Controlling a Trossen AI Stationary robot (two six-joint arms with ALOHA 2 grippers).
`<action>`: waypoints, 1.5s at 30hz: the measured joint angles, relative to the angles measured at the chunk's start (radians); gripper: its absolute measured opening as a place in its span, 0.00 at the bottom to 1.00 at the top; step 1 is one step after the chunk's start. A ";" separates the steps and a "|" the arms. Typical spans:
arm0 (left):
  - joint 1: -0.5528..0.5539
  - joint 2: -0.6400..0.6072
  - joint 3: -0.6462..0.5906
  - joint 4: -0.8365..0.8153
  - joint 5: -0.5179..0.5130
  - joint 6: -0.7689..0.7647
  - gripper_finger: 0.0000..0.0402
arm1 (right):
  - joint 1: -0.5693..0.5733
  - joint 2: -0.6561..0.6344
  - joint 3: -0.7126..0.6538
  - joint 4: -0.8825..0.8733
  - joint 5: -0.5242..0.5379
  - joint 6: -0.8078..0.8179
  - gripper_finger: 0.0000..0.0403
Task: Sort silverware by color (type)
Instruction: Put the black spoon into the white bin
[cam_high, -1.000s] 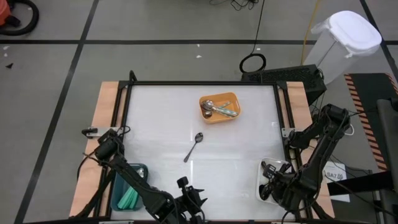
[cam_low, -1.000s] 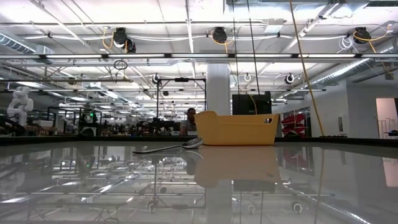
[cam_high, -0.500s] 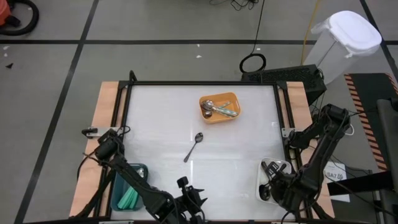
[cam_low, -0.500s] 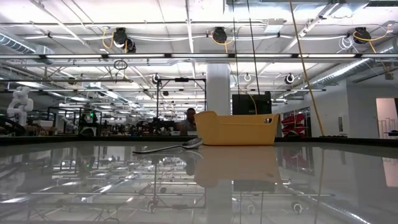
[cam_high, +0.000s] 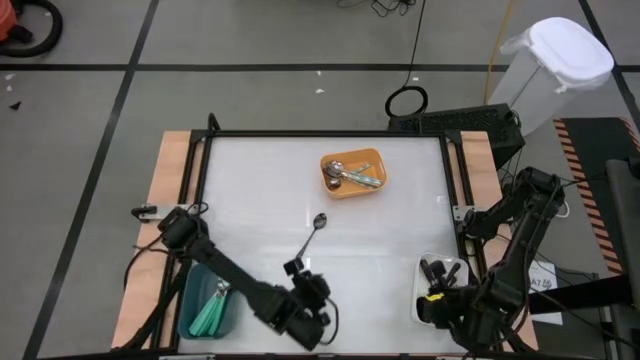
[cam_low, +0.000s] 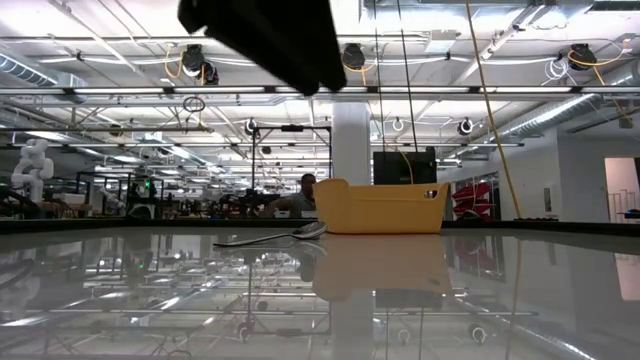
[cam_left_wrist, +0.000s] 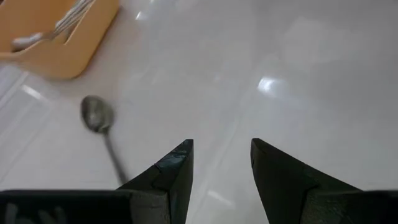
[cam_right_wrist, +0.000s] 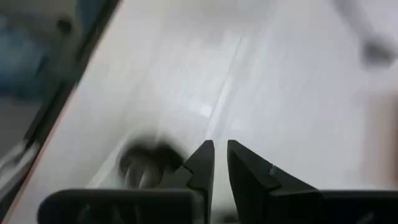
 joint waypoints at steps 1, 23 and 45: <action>0.015 0.000 0.000 -0.021 0.012 -0.004 0.40 | 0.000 0.000 -0.003 0.038 0.040 -0.023 0.10; 0.349 0.000 -0.071 -0.258 0.227 -0.120 0.40 | -0.001 0.019 -0.044 0.303 0.302 -0.322 0.10; 0.407 -0.001 -0.189 -0.016 0.424 0.112 0.40 | -0.091 0.019 -0.045 0.299 0.306 -0.668 0.09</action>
